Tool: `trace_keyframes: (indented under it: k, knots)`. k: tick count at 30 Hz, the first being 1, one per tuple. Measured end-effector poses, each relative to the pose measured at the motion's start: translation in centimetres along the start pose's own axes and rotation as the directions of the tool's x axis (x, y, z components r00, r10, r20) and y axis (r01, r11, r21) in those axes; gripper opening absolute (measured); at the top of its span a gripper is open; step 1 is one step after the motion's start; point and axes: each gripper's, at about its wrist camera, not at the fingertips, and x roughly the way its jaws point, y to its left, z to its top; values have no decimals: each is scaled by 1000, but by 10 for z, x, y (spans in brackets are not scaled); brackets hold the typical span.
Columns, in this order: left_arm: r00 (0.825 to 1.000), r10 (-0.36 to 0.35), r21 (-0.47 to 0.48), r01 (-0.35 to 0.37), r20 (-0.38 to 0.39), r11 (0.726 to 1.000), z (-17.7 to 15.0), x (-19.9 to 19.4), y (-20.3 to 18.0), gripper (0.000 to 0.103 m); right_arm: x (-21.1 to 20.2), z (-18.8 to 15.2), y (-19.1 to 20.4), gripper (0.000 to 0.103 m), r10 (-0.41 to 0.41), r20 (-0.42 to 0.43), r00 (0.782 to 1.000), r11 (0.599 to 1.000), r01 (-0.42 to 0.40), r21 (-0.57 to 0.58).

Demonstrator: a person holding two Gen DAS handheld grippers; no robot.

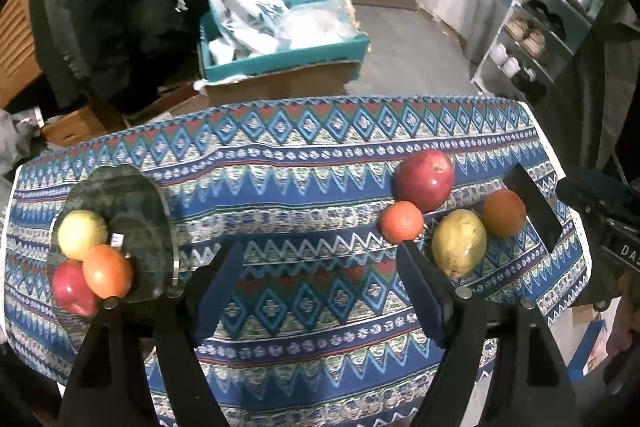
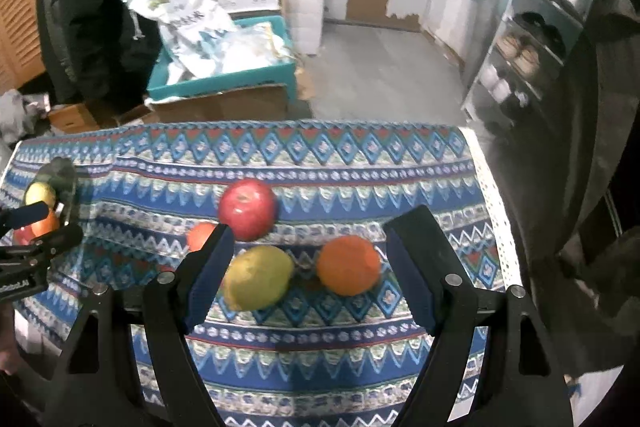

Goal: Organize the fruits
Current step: 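Grasp a small orange with the left tool while the right tool grasps a large orange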

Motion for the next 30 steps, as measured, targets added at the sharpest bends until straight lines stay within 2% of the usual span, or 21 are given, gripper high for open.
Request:
trace_keyframes:
  k: [8,16,30]
  knots:
    - [999,-2,13,3,-54,1000,3,32,-15,80,40,-11,-27,79,-4,-91,996,998,10,57]
    - [995,-23,-4,23,-100,1000,7,63,-21,80,91,-21,-44,79,22,-197,980,995,-1,104]
    - [984,-78,20,82,-160,996,18,103,-48,80,143,-34,-49,78,63,-289,955,990,-23,140]
